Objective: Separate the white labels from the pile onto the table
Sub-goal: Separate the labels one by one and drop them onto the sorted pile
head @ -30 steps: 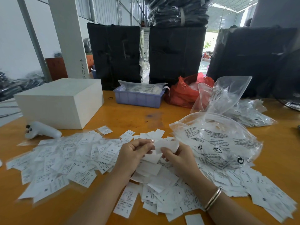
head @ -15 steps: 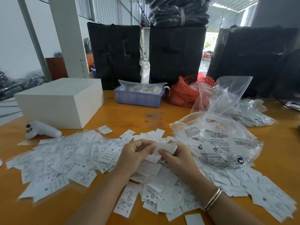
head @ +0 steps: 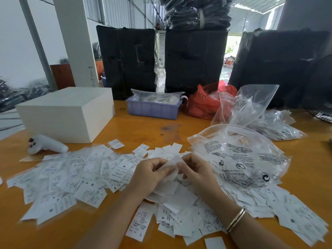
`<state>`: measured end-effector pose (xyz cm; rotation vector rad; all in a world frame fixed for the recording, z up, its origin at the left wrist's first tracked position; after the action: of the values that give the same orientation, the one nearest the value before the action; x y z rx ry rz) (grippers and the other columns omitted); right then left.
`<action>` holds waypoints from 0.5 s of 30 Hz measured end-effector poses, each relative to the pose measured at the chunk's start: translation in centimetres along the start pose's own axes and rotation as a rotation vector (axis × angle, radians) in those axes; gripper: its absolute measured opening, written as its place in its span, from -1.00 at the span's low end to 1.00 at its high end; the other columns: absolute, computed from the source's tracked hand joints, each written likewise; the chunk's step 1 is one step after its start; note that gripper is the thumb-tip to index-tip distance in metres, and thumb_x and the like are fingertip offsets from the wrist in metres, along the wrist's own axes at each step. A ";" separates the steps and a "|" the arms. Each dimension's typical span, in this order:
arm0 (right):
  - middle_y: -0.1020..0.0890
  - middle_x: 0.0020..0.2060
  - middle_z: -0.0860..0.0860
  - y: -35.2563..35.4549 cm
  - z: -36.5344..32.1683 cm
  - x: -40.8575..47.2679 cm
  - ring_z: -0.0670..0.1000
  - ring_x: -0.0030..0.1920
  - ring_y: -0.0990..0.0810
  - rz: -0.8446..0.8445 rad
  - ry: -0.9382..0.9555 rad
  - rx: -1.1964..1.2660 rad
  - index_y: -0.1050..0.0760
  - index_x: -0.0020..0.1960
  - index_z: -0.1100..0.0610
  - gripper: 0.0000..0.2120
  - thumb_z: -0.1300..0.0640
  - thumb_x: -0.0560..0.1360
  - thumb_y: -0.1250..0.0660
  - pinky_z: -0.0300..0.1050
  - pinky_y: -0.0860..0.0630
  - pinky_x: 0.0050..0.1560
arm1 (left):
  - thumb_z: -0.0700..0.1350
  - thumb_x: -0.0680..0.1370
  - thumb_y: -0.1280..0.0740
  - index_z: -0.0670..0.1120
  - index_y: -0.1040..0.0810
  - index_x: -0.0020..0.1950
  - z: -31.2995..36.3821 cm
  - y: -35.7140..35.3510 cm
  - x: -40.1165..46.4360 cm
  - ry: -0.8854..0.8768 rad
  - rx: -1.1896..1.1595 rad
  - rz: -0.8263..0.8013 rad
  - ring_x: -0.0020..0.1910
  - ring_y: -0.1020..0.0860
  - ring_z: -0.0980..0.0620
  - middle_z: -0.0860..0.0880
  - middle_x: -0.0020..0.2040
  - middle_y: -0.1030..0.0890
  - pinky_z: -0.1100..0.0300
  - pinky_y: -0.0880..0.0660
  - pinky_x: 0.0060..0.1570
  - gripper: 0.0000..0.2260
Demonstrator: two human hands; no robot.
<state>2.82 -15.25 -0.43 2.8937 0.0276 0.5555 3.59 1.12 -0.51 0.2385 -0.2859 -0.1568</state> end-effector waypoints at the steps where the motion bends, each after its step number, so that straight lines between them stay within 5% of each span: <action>1: -0.59 -0.40 -0.01 0.1 0.0 0.0 -0.13 -0.39 -0.54 0.038 0.012 0.024 -0.51 -0.14 0.09 -0.89 0.27 0.50 -0.35 -0.24 -0.48 -0.33 | 0.13 0.37 -0.42 0.23 -0.67 -0.16 -0.1 0.0 0.1 -0.010 0.002 0.015 -0.22 -0.63 0.16 0.11 -0.21 -0.69 0.35 -0.52 -0.25 -0.92; 4: -0.61 -0.37 -0.01 0.5 -0.1 0.2 -0.15 -0.39 -0.55 0.097 0.017 0.041 -0.53 -0.15 0.08 -0.85 0.31 0.49 -0.35 -0.27 -0.48 -0.34 | -0.01 0.43 -0.46 0.24 -0.67 -0.18 -0.3 0.2 0.2 -0.022 0.011 0.041 -0.24 -0.63 0.14 0.11 -0.22 -0.69 0.34 -0.52 -0.26 -0.89; 7: -0.61 -0.39 -0.01 0.1 0.1 0.1 -0.04 -0.36 -0.56 0.037 0.021 -0.095 -0.56 -0.21 0.03 -0.83 0.28 0.46 -0.39 -0.14 -0.51 -0.32 | 0.07 0.41 -0.45 0.24 -0.66 -0.18 -0.3 0.1 0.2 -0.013 0.017 0.030 -0.22 -0.64 0.13 0.10 -0.22 -0.69 0.29 -0.54 -0.24 -0.95; 11: -0.59 -0.43 -0.16 -0.3 0.1 0.0 -0.23 -0.42 -0.50 -0.029 0.071 -0.166 -0.57 -0.22 -0.07 -0.76 0.28 0.45 -0.39 -0.37 -0.41 -0.33 | -0.02 0.44 -0.45 0.23 -0.67 -0.23 0.0 0.1 0.2 -0.052 0.018 0.054 -0.21 -0.62 0.22 0.15 -0.23 -0.68 0.38 -0.51 -0.25 -0.88; 15: -0.61 -0.38 -0.19 -0.5 0.1 -0.1 -0.21 -0.38 -0.56 -0.068 0.069 -0.149 -0.55 -0.15 -0.07 -0.78 0.26 0.45 -0.40 -0.34 -0.47 -0.29 | -0.03 0.45 -0.44 0.15 -0.67 -0.19 0.2 0.2 0.1 -0.079 0.022 0.079 -0.15 -0.61 0.25 0.17 -0.18 -0.69 0.45 -0.48 -0.21 -0.93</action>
<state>2.72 -14.79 -0.64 2.7174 0.0908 0.6170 3.62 1.29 -0.22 0.2430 -0.3747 -0.0852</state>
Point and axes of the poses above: each hand's wrist, its own x-axis towards the middle knuckle, its own y-axis out of the back of the hand, z = x × y, the point moved 1 cm from there along x, towards the middle knuckle
